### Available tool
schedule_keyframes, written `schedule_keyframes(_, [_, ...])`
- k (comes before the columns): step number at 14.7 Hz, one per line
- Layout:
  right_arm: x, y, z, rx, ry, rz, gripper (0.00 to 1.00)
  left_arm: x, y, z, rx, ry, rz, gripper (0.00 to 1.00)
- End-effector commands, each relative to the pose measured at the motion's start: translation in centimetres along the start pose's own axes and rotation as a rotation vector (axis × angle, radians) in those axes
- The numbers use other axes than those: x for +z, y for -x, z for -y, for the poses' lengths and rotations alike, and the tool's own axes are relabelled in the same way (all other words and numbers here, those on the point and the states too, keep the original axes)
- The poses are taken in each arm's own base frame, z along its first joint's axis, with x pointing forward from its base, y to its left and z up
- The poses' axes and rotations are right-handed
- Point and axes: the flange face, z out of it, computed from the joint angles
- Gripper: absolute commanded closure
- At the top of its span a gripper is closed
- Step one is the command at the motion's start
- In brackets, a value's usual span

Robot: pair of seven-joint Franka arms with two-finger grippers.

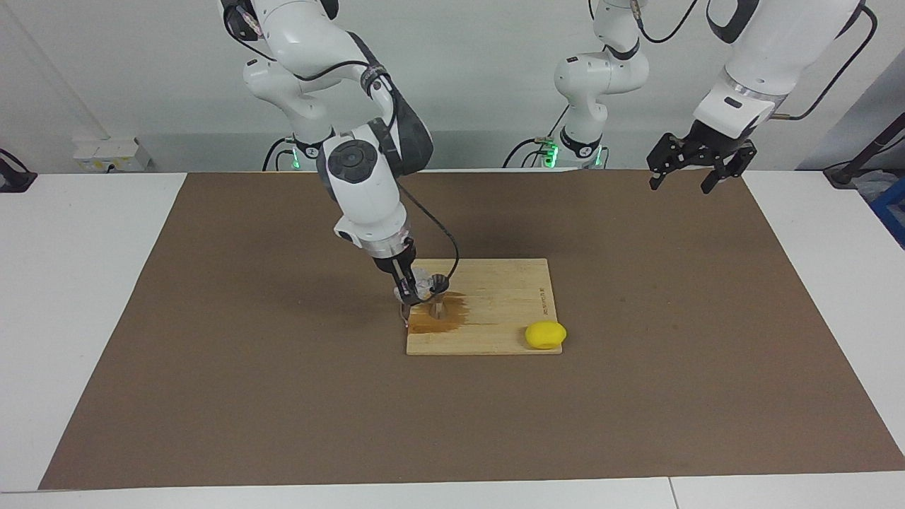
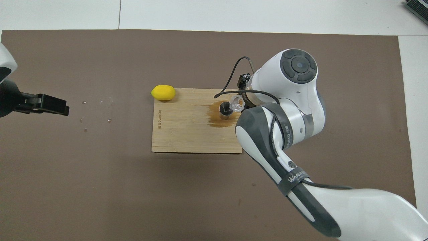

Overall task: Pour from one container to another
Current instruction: 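Tilt the glass cup over the metal cup with the right gripper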

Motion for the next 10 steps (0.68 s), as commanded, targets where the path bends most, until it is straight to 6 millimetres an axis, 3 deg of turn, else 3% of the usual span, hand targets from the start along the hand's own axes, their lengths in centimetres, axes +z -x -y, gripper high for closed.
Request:
schedule_keyframes(1, [-0.2, 0.4, 0.5, -0.014, -0.025, -0.056, 1.00, -0.2, -0.3, -0.8, 0.034, -0.012, 0.015, 0.00])
schedule_keyframes(6, [-0.2, 1.1, 0.4, -0.055, -0.030, -0.106, 1.00, 0.3, -0.5, -0.6, 0.039, -0.045, 0.021, 0.00])
schedule_keyframes(10, [-1.3, 1.7, 1.0, -0.091, -0.059, -0.141, 1.00, 0.6, 0.1, -0.6, 0.040, -0.060, 0.034, 0.00])
